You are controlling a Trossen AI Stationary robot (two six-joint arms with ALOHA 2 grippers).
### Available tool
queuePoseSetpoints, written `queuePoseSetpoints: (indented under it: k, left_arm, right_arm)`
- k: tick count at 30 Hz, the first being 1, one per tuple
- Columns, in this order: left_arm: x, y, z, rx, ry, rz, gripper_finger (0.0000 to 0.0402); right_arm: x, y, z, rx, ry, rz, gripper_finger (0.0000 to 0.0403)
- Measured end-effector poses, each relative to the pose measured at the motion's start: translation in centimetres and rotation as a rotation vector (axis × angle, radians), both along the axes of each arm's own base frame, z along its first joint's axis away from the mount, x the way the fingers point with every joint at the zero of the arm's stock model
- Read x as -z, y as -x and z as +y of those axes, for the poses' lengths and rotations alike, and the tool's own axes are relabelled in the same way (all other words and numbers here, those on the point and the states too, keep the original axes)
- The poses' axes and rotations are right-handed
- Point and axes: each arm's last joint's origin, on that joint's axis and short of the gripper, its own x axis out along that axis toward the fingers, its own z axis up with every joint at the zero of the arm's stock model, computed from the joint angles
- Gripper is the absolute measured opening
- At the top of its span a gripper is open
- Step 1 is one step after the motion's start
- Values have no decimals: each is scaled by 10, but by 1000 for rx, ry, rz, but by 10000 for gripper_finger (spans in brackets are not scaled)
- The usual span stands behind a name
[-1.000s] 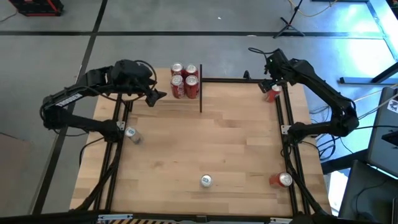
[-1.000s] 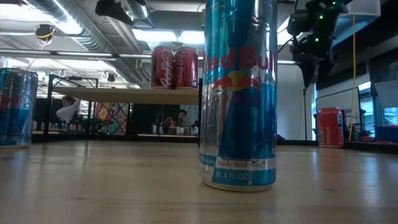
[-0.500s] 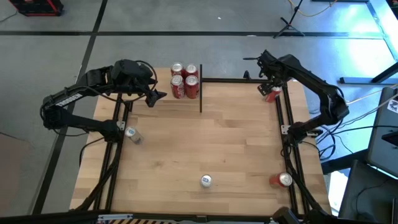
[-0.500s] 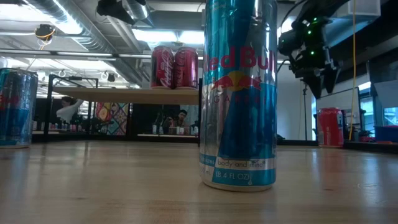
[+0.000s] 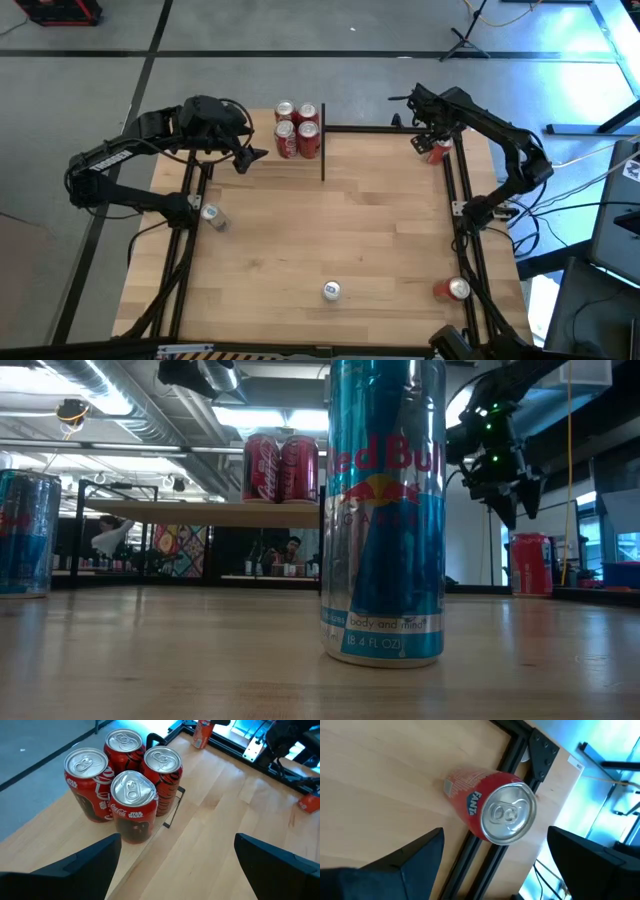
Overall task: Place canned beverage on shelf
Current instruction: Put the top red soda can on the shelf
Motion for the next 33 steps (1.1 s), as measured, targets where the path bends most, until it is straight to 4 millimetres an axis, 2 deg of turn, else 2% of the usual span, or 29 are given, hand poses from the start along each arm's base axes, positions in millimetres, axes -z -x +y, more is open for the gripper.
queuePoseSetpoints:
  k: [13, 22, 33]
  left_arm:
    - [0, 0, 0, 37, -42, 23, 377]
    - [0, 0, 0, 38, -43, 24, 377]
    - [0, 0, 0, 38, -42, 25, 377]
  right_arm:
    - [18, -6, -10, 75, -26, 47, 346]
    - [42, -10, -22, 140, -70, 95, 346]
    - [42, -20, -14, 59, -137, 61, 346]
